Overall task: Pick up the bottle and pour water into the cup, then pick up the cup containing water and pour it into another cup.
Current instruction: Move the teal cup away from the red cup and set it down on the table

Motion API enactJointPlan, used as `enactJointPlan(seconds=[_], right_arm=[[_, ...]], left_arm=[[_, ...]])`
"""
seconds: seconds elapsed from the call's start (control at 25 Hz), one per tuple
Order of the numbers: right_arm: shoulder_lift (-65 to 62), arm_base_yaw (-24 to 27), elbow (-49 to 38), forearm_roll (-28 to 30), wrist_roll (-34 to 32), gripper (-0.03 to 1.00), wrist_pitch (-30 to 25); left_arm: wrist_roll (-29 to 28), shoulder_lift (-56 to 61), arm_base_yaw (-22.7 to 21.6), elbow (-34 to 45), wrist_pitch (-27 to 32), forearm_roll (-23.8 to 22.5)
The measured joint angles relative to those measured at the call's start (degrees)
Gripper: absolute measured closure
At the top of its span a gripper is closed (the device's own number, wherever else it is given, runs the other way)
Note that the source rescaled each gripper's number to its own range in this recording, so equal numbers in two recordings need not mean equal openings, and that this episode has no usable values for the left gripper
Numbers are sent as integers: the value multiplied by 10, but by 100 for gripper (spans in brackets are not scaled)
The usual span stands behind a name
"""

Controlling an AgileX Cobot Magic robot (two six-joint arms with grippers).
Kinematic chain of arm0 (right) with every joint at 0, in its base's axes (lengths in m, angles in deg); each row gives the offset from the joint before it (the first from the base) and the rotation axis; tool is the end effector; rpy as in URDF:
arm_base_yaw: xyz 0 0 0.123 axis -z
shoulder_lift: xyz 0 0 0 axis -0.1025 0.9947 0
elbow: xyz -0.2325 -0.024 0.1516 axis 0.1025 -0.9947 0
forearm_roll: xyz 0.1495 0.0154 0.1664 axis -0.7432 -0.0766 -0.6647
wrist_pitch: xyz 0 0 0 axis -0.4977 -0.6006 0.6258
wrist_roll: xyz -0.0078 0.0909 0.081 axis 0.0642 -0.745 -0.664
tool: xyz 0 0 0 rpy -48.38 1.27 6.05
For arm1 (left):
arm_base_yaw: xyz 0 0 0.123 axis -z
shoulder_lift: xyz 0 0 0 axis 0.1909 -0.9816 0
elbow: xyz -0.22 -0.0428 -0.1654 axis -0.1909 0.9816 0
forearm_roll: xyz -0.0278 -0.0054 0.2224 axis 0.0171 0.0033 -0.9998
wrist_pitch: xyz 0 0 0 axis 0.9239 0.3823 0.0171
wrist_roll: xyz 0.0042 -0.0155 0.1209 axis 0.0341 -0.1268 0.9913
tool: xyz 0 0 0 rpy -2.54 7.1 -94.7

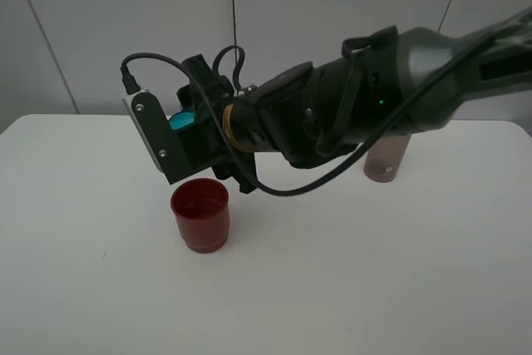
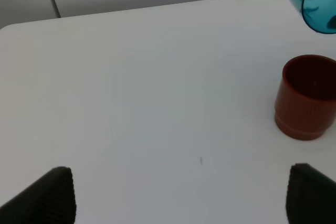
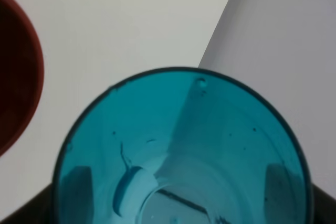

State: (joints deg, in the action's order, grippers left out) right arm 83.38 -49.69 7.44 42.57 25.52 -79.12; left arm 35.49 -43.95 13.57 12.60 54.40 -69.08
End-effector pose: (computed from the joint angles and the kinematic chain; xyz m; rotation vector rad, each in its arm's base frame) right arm 0.2656 0.3291 0.2057 -2.0192 0.7909 -0.6464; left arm 0.0002 -0.0177 0.2503 0.2067 2.0340 -0.1340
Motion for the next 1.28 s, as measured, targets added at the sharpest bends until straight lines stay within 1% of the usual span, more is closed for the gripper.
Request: enactJointPlan(seconds=[0.04,0.08,0.28,0.36,0.44,0.6,0.88,1.12,1.28], right_arm=[[0,1,0,0,-31,87,-2],[-2,4,0,0,-88,87,-3],[-22,23,0,0,-247,87,-11],[-33,36,0,-6,-294,87,-11],[-44,48,0,-34,-330,87,-12],[-63,75,-2,-112,-351,87,-6],[-99,138,-54,-233,-354,87,69],[-118,179,-97,-312,-354,87,94],[-118,212,-127,-391,-341,87,118]], left_arm=[[0,0,0,0,0,0],[0,0,0,0,0,0],[0,0,0,0,0,0],[0,0,0,0,0,0],[0,0,0,0,0,0],[0,0,0,0,0,0],[0,0,0,0,0,0],[0,0,0,0,0,0],[0,0,0,0,0,0]])
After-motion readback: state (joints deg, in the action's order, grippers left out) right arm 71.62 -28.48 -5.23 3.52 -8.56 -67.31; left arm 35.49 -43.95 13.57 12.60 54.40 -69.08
